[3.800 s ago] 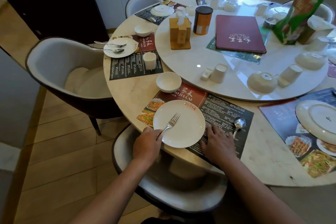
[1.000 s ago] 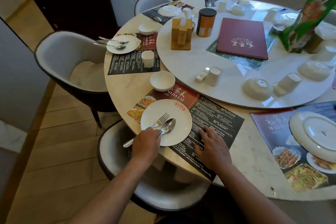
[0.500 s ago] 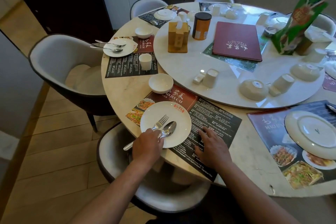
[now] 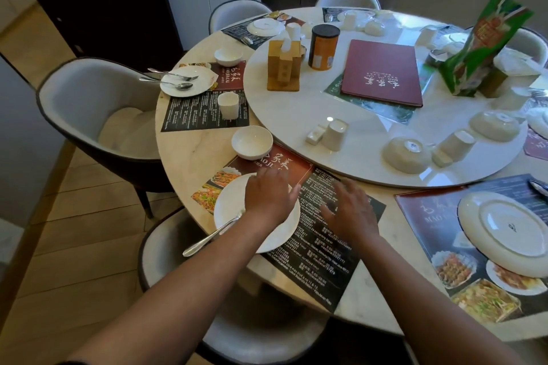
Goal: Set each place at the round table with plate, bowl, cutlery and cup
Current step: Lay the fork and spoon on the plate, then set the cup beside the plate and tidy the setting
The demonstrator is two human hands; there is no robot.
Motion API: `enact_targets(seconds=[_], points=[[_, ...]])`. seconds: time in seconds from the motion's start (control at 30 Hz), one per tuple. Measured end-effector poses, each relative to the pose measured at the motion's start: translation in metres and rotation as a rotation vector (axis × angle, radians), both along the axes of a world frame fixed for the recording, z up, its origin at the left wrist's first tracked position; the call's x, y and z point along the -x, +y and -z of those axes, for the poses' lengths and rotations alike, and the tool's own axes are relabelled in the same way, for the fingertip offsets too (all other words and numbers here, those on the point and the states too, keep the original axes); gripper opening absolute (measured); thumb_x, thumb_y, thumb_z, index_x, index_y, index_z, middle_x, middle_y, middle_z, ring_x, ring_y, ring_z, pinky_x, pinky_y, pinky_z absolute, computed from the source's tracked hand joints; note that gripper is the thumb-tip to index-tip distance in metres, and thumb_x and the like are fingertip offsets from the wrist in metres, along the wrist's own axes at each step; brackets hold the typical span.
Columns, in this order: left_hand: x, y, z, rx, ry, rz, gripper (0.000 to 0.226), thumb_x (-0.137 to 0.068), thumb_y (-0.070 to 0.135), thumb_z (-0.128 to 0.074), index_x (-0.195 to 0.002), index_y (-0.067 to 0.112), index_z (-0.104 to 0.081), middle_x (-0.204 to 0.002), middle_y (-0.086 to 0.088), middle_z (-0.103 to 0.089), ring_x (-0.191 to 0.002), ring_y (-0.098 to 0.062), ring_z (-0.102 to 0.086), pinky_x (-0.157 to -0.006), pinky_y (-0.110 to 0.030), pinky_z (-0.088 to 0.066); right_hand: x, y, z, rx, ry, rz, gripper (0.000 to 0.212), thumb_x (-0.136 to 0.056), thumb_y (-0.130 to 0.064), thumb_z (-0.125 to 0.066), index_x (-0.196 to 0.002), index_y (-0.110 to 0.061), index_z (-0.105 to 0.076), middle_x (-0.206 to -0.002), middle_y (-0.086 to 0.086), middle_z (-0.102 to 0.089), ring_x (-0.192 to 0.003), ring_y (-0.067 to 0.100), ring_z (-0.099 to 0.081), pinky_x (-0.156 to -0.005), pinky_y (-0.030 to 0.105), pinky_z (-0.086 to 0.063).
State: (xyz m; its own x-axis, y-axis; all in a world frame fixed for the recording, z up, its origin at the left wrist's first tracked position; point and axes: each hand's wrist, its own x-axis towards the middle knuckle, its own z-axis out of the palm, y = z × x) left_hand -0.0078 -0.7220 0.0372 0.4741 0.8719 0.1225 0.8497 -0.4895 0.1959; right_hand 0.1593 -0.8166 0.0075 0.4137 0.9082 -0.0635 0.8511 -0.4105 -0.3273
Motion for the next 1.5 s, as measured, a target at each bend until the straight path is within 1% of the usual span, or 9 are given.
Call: enact_targets(seconds=[0.1, 0.23, 0.4, 0.6, 0.77, 0.9, 1.1, 1.37, 1.5], points=[[-0.037, 0.026, -0.015, -0.010, 0.015, -0.005, 0.039, -0.095, 0.051, -0.054, -0.120, 0.023, -0.066, -0.114, -0.003, -0.066, -0.108, -0.025, -0.059, -0.085, -0.040, -0.049, -0.029, 0.027, -0.010, -0.088, 0.038, 0.058, 0.072, -0.088, -0.050, -0.065, -0.148, -0.023, -0.037, -0.152, 0.005, -0.035, -0.137, 0.028, -0.038, -0.103, 0.045, -0.045], [-0.082, 0.065, -0.025, 0.037, 0.035, -0.042, 0.042, -0.095, 0.048, -0.059, -0.128, 0.023, -0.062, -0.120, -0.005, -0.064, -0.115, -0.027, -0.057, -0.089, -0.040, -0.047, -0.068, 0.066, -0.017, -0.110, 0.092, 0.109, 0.074, -0.088, -0.048, -0.067, -0.150, -0.024, -0.034, -0.151, 0.003, -0.034, -0.136, 0.026, -0.039, -0.102, 0.043, -0.043], [-0.128, 0.113, -0.015, 0.114, 0.067, -0.046, 0.045, -0.094, 0.046, -0.061, -0.131, 0.021, -0.059, -0.123, -0.006, -0.063, -0.115, -0.028, -0.057, -0.090, -0.041, -0.050, -0.107, 0.100, -0.002, -0.044, 0.147, 0.107, 0.075, -0.086, -0.046, -0.069, -0.150, -0.024, -0.035, -0.150, 0.004, -0.037, -0.134, 0.026, -0.042, -0.102, 0.041, -0.043], [-0.163, 0.148, 0.015, 0.157, 0.150, -0.055, 0.042, -0.092, 0.039, -0.063, -0.128, 0.018, -0.058, -0.122, -0.008, -0.061, -0.114, -0.030, -0.057, -0.084, -0.039, -0.047, -0.124, 0.105, 0.023, -0.009, -0.072, 0.018, 0.063, -0.086, -0.057, -0.060, -0.138, -0.021, -0.053, -0.142, 0.004, -0.049, -0.128, 0.027, -0.045, -0.101, 0.044, -0.041], [-0.168, 0.162, 0.032, 0.191, 0.124, -0.086, 0.036, -0.090, 0.038, -0.068, -0.118, 0.016, -0.066, -0.117, -0.005, -0.067, -0.109, -0.028, -0.063, -0.081, -0.035, -0.050, -0.126, 0.098, 0.037, -0.099, -0.105, -0.005, 0.059, -0.086, -0.057, -0.058, -0.133, -0.022, -0.053, -0.139, 0.003, -0.050, -0.126, 0.028, -0.044, -0.100, 0.045, -0.039], [-0.153, 0.159, 0.031, 0.194, 0.076, -0.085, 0.044, -0.089, 0.052, -0.066, -0.117, 0.017, -0.067, -0.116, -0.005, -0.068, -0.105, -0.028, -0.064, -0.080, -0.036, -0.050, -0.128, 0.099, 0.036, -0.077, -0.114, -0.024, 0.060, -0.088, -0.058, -0.055, -0.135, -0.021, -0.051, -0.141, 0.004, -0.047, -0.128, 0.028, -0.042, -0.102, 0.045, -0.038], [-0.105, 0.126, 0.014, 0.199, 0.031, -0.100, 0.044, -0.088, 0.037, -0.069, -0.129, 0.022, -0.063, -0.123, -0.002, -0.066, -0.111, -0.026, -0.061, -0.085, -0.036, -0.050, -0.125, 0.095, 0.029, 0.007, -0.053, -0.034, 0.062, -0.093, -0.052, -0.055, -0.143, -0.018, -0.046, -0.150, 0.006, -0.041, -0.137, 0.028, -0.036, -0.109, 0.044, -0.036], [-0.074, 0.061, 0.012, 0.095, 0.140, 0.231, 0.035, -0.089, 0.022, -0.064, -0.122, 0.032, -0.069, -0.109, 0.006, -0.071, -0.104, -0.024, -0.060, -0.084, -0.037, -0.050, -0.081, 0.019, 0.024, -0.166, -0.057, -0.045, 0.053, -0.083, -0.048, -0.070, -0.129, -0.024, -0.060, -0.133, 0.001, -0.054, -0.125, 0.024, -0.048, -0.099, 0.041, -0.045], [-0.076, 0.047, 0.027, 0.056, 0.234, 0.316, 0.042, -0.092, 0.012, -0.059, -0.126, 0.034, -0.066, -0.116, 0.006, -0.069, -0.108, -0.024, -0.056, -0.089, -0.039, -0.049, -0.066, -0.019, 0.037, -0.041, -0.023, -0.032, 0.060, -0.083, -0.056, -0.068, -0.135, -0.028, -0.057, -0.139, -0.003, -0.050, -0.129, 0.021, -0.045, -0.103, 0.040, -0.044]])
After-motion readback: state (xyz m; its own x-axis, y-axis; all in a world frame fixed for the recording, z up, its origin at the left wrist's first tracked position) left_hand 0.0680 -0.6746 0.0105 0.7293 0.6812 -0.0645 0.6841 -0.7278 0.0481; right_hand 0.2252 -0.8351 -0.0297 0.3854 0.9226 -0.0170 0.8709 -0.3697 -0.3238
